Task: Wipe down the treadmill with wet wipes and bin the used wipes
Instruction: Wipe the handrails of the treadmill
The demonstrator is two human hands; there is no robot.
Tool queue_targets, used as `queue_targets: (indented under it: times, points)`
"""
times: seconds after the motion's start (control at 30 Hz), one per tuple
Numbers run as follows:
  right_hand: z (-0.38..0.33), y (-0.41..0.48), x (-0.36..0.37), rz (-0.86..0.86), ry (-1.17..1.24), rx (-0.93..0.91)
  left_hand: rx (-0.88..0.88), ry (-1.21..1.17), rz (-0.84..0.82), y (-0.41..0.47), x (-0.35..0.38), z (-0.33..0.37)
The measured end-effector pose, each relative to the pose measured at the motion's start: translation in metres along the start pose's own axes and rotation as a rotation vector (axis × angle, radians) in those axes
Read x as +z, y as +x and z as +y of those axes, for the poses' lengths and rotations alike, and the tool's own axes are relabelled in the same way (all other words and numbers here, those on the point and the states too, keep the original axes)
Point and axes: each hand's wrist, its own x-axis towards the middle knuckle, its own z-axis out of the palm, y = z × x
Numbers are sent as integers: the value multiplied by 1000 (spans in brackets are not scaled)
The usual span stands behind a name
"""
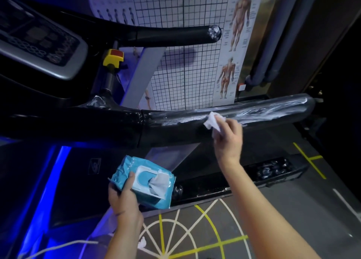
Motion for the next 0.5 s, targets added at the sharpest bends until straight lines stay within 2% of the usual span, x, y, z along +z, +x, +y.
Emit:
queue_targets:
  times: [0.1, 0.2, 0.37, 0.5]
  points:
    - [-3, -2, 1, 47, -50, -22, -26, 6, 19, -4, 3, -3]
    - [-36, -21, 14, 31, 57, -153, -54, 33, 32, -5, 6, -7]
    - [-56, -36, 32, -310, 128, -556, -29, 91, 49, -6, 10, -10]
    - [-28, -18, 21, -339, 84, -661, -23, 150, 27, -10, 9, -10]
